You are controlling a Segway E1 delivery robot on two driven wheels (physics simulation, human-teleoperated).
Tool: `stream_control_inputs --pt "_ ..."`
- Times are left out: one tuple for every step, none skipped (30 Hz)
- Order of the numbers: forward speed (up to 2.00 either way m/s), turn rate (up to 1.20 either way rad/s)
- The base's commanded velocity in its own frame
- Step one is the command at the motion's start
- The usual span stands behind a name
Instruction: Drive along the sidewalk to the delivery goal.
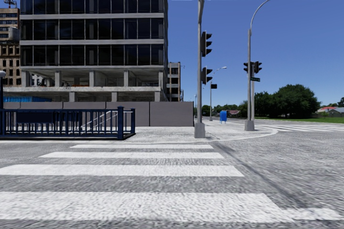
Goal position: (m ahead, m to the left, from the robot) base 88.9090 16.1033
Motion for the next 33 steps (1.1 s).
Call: stream_control_inputs --pt "2.0 0.0" --pt "2.0 0.0" --pt "2.0 0.0" --pt "2.0 0.0" --pt "2.0 0.0" --pt "2.0 0.0" --pt "2.0 0.0" --pt "2.0 0.0" --pt "2.0 0.0" --pt "2.0 0.0" --pt "2.0 0.0" --pt "2.0 0.0" --pt "2.0 0.0" --pt "2.0 0.0" --pt "2.0 0.0" --pt "2.0 0.0" --pt "2.0 0.0" --pt "2.0 0.0" --pt "2.0 0.0" --pt "2.0 0.0" --pt "2.0 0.0" --pt "2.0 0.0" --pt "2.0 0.0" --pt "2.0 0.0" --pt "2.0 0.0" --pt "2.0 0.0" --pt "2.0 0.0" --pt "2.0 0.0" --pt "2.0 0.0" --pt "2.0 0.0" --pt "2.0 0.45" --pt "2.0 0.72" --pt "2.0 0.81"
